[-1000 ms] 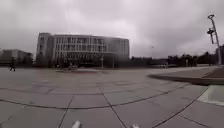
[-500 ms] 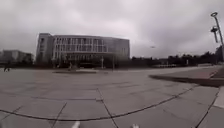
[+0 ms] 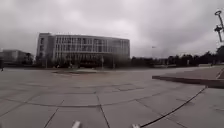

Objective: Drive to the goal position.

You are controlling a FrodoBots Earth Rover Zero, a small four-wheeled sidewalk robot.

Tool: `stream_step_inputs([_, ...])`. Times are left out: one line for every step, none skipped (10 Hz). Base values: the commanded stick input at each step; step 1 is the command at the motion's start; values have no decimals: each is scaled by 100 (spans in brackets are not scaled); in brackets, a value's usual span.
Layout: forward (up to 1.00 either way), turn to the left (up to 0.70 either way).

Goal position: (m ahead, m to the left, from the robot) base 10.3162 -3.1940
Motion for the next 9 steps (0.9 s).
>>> stream_step_inputs([70,-20])
stream_step_inputs([70,0])
stream_step_inputs([70,0])
stream_step_inputs([70,0])
stream_step_inputs([70,0])
stream_step_inputs([70,0])
stream_step_inputs([70,0])
stream_step_inputs([70,0])
stream_step_inputs([70,0])
